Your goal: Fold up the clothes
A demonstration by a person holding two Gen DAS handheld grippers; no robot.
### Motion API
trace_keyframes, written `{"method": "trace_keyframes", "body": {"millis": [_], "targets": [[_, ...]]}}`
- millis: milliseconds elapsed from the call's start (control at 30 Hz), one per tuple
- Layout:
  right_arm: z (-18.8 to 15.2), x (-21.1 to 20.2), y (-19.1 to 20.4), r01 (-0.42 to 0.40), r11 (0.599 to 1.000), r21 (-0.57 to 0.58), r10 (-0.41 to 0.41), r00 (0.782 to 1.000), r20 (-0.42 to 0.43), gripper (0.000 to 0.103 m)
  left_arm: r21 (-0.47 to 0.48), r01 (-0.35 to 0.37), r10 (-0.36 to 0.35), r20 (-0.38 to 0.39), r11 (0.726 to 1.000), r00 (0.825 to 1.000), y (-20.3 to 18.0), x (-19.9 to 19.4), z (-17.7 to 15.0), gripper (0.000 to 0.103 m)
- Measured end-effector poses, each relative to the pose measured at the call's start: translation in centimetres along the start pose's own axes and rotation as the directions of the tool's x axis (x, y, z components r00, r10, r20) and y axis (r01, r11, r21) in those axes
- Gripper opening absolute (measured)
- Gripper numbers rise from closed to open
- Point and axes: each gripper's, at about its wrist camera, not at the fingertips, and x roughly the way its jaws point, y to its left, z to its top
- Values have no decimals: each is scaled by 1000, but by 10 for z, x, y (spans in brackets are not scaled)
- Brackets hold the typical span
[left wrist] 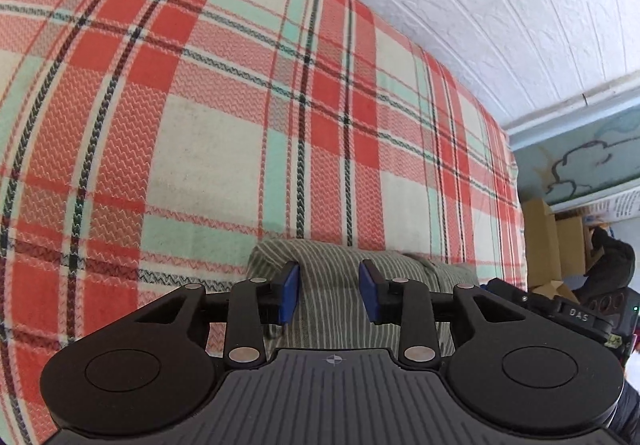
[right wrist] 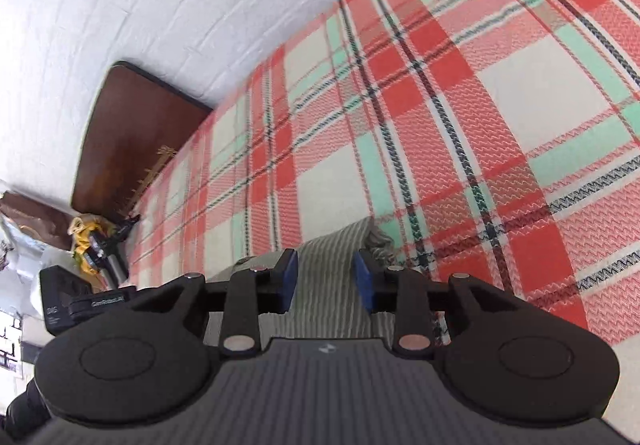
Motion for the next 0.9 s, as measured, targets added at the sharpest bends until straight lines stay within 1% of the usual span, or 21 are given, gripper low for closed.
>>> {"method": "trace_keyframes", "body": {"millis": [100,167,267,433,500,600,733,767,800,833,867,900], "targets": [[3,7,-2,8,1000,15,-8,1000,-11,37,-30,-4,3,-8,1000,1000,6,5,2,45],[4,9,-3,8,1000,26,-8,1000,-10,37,-42,-3,2,-11,999,1000,11,5,3,45],[4,6,-7,0,999,53,0,1000,1,37,-65,-9,10,13,998,1000,21,-5,4,45],[5,4,-8,-10,998,63,10,1000,-3,37,-136,-12,18,41,991,999,37,-15,11,45],[5,5,-8,-13,998,66,13,1000,-6,37,-124,7,-4,27,992,1000,34,-13,13,45],[5,7,-8,-22,997,79,23,1000,-8,37,-79,21,-22,-9,997,1000,21,-4,11,45],[4,10,-8,-19,996,91,21,1000,-18,37,-61,10,-13,-35,998,999,14,10,10,45],[4,11,-9,-19,995,99,21,1000,-20,37,-62,4,-7,-36,998,999,14,12,11,43],[5,13,-10,-22,994,109,25,999,-21,35,-63,-2,-1,-36,998,999,15,14,12,38],[5,14,-11,-25,993,118,28,999,-22,27,-70,-4,2,-34,998,999,17,14,12,29],[5,15,-12,-28,992,123,31,999,-24,24,-77,-7,4,-31,997,1000,19,14,13,26],[5,15,-11,-30,992,123,34,999,-26,15,-84,-9,7,-28,996,1000,22,14,14,12]]}}
